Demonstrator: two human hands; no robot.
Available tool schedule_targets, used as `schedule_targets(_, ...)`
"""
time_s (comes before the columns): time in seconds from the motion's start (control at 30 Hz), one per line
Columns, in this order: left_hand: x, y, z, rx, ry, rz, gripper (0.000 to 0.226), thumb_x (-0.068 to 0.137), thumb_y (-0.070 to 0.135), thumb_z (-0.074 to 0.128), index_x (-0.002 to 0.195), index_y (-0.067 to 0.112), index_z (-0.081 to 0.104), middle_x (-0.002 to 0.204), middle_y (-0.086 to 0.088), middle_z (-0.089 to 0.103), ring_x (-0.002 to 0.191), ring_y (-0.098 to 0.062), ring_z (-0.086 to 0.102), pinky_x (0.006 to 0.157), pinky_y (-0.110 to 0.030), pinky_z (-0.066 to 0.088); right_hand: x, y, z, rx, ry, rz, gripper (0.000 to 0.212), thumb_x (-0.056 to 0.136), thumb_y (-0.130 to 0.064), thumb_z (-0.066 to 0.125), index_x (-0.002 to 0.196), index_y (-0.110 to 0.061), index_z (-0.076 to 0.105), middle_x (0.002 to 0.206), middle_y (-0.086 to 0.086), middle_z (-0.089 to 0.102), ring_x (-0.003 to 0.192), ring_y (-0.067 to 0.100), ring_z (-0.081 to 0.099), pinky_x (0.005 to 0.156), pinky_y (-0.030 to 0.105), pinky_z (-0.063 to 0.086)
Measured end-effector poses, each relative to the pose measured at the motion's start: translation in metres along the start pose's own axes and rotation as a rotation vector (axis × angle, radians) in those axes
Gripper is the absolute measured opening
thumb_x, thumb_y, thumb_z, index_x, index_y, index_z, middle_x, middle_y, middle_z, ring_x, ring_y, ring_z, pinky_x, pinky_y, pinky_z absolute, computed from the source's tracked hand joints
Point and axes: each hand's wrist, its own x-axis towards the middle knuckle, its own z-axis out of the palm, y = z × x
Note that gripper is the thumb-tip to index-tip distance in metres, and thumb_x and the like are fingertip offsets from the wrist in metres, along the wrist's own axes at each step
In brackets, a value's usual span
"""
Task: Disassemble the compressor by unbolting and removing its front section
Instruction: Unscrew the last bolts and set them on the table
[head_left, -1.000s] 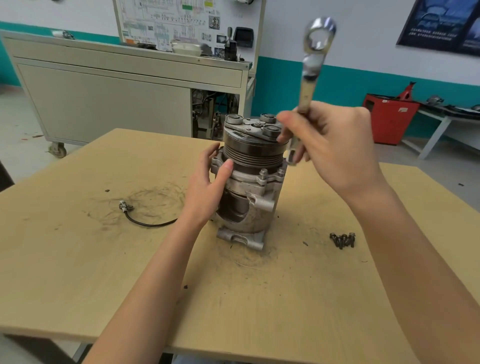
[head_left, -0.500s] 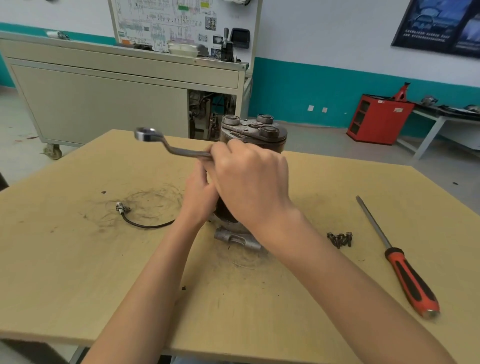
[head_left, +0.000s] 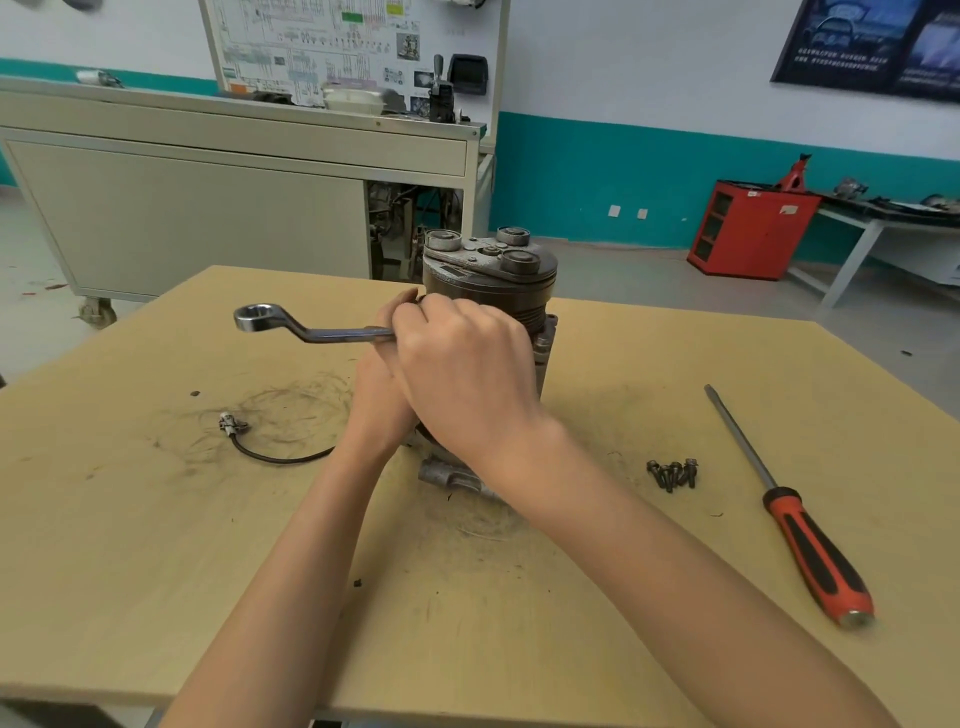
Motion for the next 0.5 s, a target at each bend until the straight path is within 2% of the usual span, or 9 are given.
schedule_targets(0.03, -0.001, 0.002, 0.000, -0.012, -0.016, -0.005, 0.079, 0.076, 0.052, 0.048, 0.123, -0.011, 0.043, 0.087, 0.013, 0.052, 0.090, -0.017, 0.056, 0.083, -0.037, 0.048, -0.003, 0.000, 0.000, -0.005, 0.044, 0.026, 0.009, 0.082, -0.027, 0.063, 0.081, -0.025, 0.072, 0.075, -0.012, 0.067, 0.070, 0.004, 0.063, 0.064, 0.018, 0.045)
schedule_targets(0.07, -0.003, 0.003, -0.001, -0.036, -0.012, -0.009, 0.071, 0.080, 0.044, 0.053, 0.125, -0.009, 0.042, 0.092, 0.014, 0.054, 0.093, -0.013, 0.058, 0.083, -0.027, 0.049, -0.008, 0.002, 0.004, 0.030, 0.146, 0.045, 0.005, 0.077, -0.028, 0.070, 0.075, -0.024, 0.072, 0.068, -0.011, 0.066, 0.064, 0.005, 0.062, 0.060, 0.019, 0.045)
schedule_targets(0.13, -0.007, 0.004, -0.003, -0.074, 0.015, 0.006, 0.051, 0.088, 0.025, 0.055, 0.132, 0.002, 0.041, 0.107, 0.013, 0.057, 0.101, 0.005, 0.059, 0.084, -0.010, 0.046, -0.021, 0.016, 0.012, 0.236, 0.341, -0.066, 0.008, 0.079, -0.017, 0.070, 0.073, -0.012, 0.072, 0.066, 0.001, 0.067, 0.061, 0.017, 0.064, 0.057, 0.028, 0.050)
schedule_targets(0.17, -0.009, 0.005, -0.003, -0.095, 0.024, 0.008, 0.053, 0.089, 0.026, 0.054, 0.136, 0.006, 0.038, 0.115, 0.009, 0.058, 0.107, 0.008, 0.056, 0.089, -0.012, 0.045, -0.028, 0.026, 0.013, 0.353, 0.402, -0.134, 0.015, 0.084, -0.016, 0.064, 0.075, -0.006, 0.071, 0.070, 0.006, 0.068, 0.064, 0.022, 0.065, 0.058, 0.032, 0.052)
schedule_targets(0.27, -0.010, 0.009, -0.004, -0.105, 0.043, -0.046, 0.068, 0.083, 0.055, 0.048, 0.141, 0.021, 0.040, 0.132, -0.001, 0.056, 0.120, -0.011, 0.054, 0.104, -0.035, 0.044, -0.054, 0.058, 0.020, 0.698, 0.477, -0.156, 0.026, 0.094, -0.018, 0.051, 0.094, 0.001, 0.069, 0.092, 0.012, 0.071, 0.081, 0.022, 0.068, 0.071, 0.035, 0.056)
schedule_targets(0.37, -0.010, 0.011, -0.004, -0.096, 0.039, -0.080, 0.071, 0.080, 0.063, 0.045, 0.141, 0.028, 0.040, 0.135, 0.002, 0.055, 0.122, -0.011, 0.053, 0.105, -0.041, 0.043, -0.071, 0.077, 0.028, 1.292, 0.352, 0.108, 0.019, 0.096, -0.014, 0.039, 0.104, -0.010, 0.056, 0.106, 0.013, 0.065, 0.090, 0.019, 0.066, 0.079, 0.028, 0.052)
schedule_targets(0.43, -0.011, 0.011, -0.003, -0.106, 0.041, -0.089, 0.069, 0.080, 0.064, 0.045, 0.140, 0.032, 0.040, 0.135, 0.004, 0.054, 0.121, -0.009, 0.052, 0.105, -0.041, 0.043, -0.069, 0.086, 0.032, 1.671, 0.281, 0.360, 0.015, 0.096, -0.012, 0.033, 0.098, -0.014, 0.047, 0.105, 0.013, 0.068, 0.086, 0.022, 0.066, 0.077, 0.025, 0.051)
schedule_targets(0.5, -0.011, 0.011, -0.003, -0.104, 0.045, -0.099, 0.067, 0.080, 0.064, 0.045, 0.140, 0.034, 0.039, 0.134, 0.005, 0.054, 0.121, -0.009, 0.052, 0.105, -0.041, 0.043, -0.062, 0.097, 0.035, 1.926, 0.218, 0.560, 0.016, 0.098, -0.009, 0.028, 0.092, -0.013, 0.042, 0.098, 0.013, 0.071, 0.079, 0.023, 0.067, 0.071, 0.026, 0.053)
